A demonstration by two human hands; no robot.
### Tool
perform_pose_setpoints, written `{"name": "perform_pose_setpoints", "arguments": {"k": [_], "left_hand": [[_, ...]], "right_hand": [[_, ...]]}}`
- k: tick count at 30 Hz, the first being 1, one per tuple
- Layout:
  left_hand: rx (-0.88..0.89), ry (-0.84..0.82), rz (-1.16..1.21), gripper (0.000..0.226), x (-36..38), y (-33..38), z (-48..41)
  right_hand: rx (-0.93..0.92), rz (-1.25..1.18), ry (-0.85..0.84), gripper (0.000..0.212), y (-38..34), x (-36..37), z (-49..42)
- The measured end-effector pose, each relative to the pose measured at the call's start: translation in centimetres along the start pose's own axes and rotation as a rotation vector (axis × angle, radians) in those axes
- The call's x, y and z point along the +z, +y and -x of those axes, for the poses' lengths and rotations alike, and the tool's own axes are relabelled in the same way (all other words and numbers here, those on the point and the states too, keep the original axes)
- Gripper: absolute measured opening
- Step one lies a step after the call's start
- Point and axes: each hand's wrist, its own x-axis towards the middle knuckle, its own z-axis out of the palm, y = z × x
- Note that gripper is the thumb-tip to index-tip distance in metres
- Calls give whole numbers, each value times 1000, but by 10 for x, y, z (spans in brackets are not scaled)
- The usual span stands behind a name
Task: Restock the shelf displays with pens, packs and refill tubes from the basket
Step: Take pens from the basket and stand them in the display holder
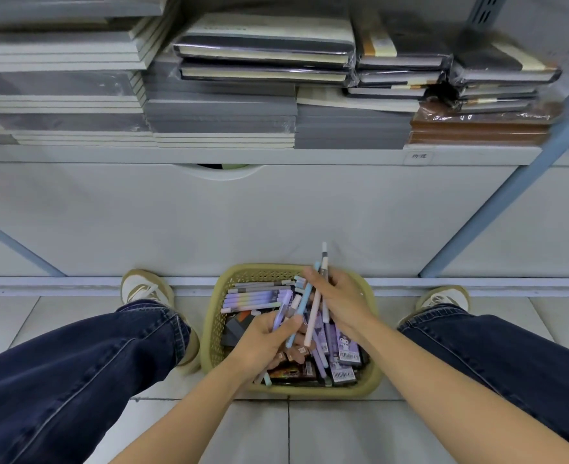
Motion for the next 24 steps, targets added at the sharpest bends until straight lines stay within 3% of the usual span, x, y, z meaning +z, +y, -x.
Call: {"name": "perform_pose_setpoints", "arguments": {"k": [6, 10, 16, 24], "left_hand": [[92, -15, 64, 22, 11, 14, 2], [158, 115, 23, 37, 9, 16, 4], [149, 257, 135, 28, 1, 22, 3], [166, 171, 163, 36, 8, 49, 25]], "right_hand": [[-66, 111, -96, 25, -3, 11, 8], [-75, 37, -61, 27, -4, 16, 11], [-115, 33, -151, 33, -15, 12, 12], [-270, 35, -110, 30, -51, 25, 24]]}}
